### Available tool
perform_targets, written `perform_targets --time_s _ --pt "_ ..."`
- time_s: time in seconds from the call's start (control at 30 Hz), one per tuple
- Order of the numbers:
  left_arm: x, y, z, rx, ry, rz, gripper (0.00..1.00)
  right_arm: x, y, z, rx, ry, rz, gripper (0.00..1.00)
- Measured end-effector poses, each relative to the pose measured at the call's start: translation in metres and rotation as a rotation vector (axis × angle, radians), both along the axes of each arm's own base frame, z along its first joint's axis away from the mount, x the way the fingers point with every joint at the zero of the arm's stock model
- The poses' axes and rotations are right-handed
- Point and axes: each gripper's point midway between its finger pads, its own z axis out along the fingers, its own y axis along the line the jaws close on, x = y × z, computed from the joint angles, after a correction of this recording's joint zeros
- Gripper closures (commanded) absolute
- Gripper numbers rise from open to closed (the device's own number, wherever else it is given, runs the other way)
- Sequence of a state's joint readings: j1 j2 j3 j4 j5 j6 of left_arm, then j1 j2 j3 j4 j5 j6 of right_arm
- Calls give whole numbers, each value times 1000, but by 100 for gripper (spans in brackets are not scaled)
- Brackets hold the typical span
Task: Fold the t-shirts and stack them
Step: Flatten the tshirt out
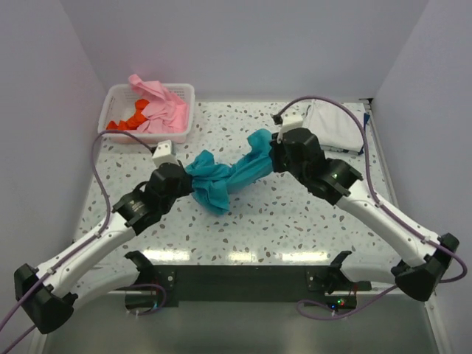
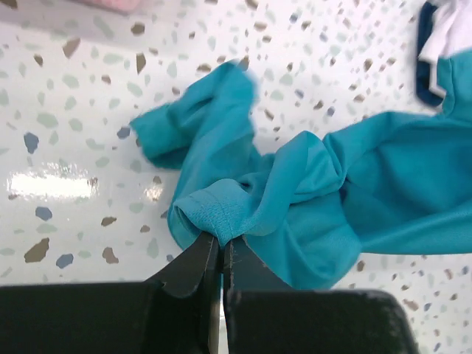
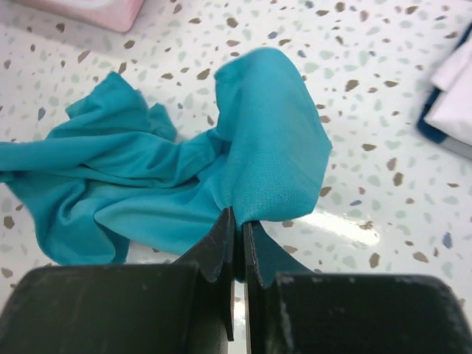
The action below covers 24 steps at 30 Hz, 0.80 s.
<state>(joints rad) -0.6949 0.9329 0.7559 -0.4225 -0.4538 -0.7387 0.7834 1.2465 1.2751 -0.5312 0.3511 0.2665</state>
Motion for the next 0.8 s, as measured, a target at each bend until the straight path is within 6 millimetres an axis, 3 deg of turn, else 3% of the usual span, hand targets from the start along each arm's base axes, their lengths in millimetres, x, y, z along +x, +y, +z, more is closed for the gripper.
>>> perform_targets --time_s 0.17,0.33,0.57,0.8 --pt "0 14 75 -70 -159 40 100 -17 -38 41 19 -94 -65 100" --pt "-19 36 146 -180 -328 62 100 -44 -70 86 87 -189 -81 100" --pt "-63 66 232 -342 -555 24 100 -95 -107 163 262 -338 -29 100" --pt "-120 72 323 -513 -777 -169 100 -150 -123 242 443 -472 127 100"
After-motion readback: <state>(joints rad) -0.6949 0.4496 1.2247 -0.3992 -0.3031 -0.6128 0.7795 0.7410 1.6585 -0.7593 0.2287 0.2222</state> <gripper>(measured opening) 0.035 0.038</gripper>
